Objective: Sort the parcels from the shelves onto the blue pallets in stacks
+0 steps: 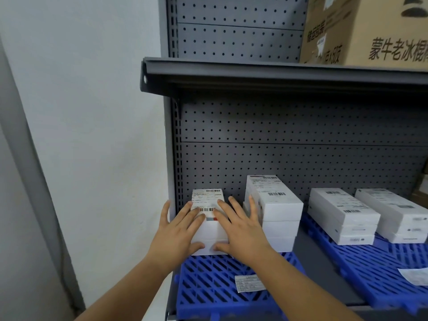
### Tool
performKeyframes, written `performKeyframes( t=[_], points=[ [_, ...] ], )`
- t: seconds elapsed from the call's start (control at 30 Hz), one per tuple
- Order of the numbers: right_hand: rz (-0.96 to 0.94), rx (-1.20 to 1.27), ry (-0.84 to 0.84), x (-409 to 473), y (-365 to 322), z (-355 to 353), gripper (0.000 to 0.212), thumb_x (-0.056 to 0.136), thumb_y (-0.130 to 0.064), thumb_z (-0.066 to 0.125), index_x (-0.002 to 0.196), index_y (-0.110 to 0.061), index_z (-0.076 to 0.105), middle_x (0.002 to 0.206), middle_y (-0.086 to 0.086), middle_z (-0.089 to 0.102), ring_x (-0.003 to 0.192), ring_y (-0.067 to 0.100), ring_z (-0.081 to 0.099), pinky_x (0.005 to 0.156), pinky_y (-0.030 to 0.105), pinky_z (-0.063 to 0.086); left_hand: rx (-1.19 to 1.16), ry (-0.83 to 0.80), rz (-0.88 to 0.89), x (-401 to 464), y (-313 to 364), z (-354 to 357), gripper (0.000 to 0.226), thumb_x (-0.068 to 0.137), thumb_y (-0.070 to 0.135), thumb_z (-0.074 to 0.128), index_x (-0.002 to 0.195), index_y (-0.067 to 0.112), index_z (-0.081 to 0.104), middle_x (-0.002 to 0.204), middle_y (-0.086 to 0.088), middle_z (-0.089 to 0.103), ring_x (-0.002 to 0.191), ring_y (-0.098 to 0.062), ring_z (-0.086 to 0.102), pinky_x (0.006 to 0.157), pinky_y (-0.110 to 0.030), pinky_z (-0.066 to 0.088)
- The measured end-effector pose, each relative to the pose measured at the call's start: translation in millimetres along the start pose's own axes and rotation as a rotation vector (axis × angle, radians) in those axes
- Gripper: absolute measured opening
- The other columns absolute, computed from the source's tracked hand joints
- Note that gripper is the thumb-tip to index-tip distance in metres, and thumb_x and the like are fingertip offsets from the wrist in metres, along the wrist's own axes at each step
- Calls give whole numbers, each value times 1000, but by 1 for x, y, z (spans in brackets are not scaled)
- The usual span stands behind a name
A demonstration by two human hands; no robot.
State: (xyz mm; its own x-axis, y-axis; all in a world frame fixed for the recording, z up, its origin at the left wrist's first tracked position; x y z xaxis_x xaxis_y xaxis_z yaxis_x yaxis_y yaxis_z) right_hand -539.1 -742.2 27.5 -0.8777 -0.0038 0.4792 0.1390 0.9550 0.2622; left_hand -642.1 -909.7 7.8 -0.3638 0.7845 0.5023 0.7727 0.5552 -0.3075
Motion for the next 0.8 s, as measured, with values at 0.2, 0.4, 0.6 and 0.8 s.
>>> performKeyframes(
  t=[0.2,0.4,0.6,0.8],
  points=[
    [47,19,-35,1,1,1,94,51,-73,75,130,-27,53,140,1,50,132,29,44,113,60,-4,26,-28,-45,1,5,-1,70,82,64,34,131,19,52,138,-4,53,136,-26,38,109,-66,12],
    [34,25,2,-9,-2,-3,98,61,-65,75,144,-26,39,148,1,41,138,29,36,115,58,-6,79,67,-7,-7,22,-11,91,76,58,67,148,16,29,158,-7,21,144,-28,20,111,-65,12],
    [55,29,-47,-9,-4,4,107,55,-63,79,145,-27,35,149,3,41,138,31,32,115,59,-6,90,70,-39,-8,26,-3,101,70,52,76,150,18,25,158,-5,20,144,-27,19,110,-66,13],
    [73,9,24,-15,-6,-7,108,60,-63,76,150,-27,28,153,5,34,141,32,29,114,59,-10,87,113,-53,-12,30,-9,88,81,53,62,150,17,23,158,-7,18,145,-29,18,109,-66,14]
  ],
)
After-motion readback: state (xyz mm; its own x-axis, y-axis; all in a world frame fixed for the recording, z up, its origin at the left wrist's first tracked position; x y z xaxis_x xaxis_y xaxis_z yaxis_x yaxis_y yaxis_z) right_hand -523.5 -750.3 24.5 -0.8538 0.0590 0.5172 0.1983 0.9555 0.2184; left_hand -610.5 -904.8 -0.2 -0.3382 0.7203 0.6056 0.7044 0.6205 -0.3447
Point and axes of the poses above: each hand's wrist, its own x-axis towards the middle knuckle, its own z-axis out of the palm, y = z × x, the point moved 2 cm from there along x, towards the middle knuckle
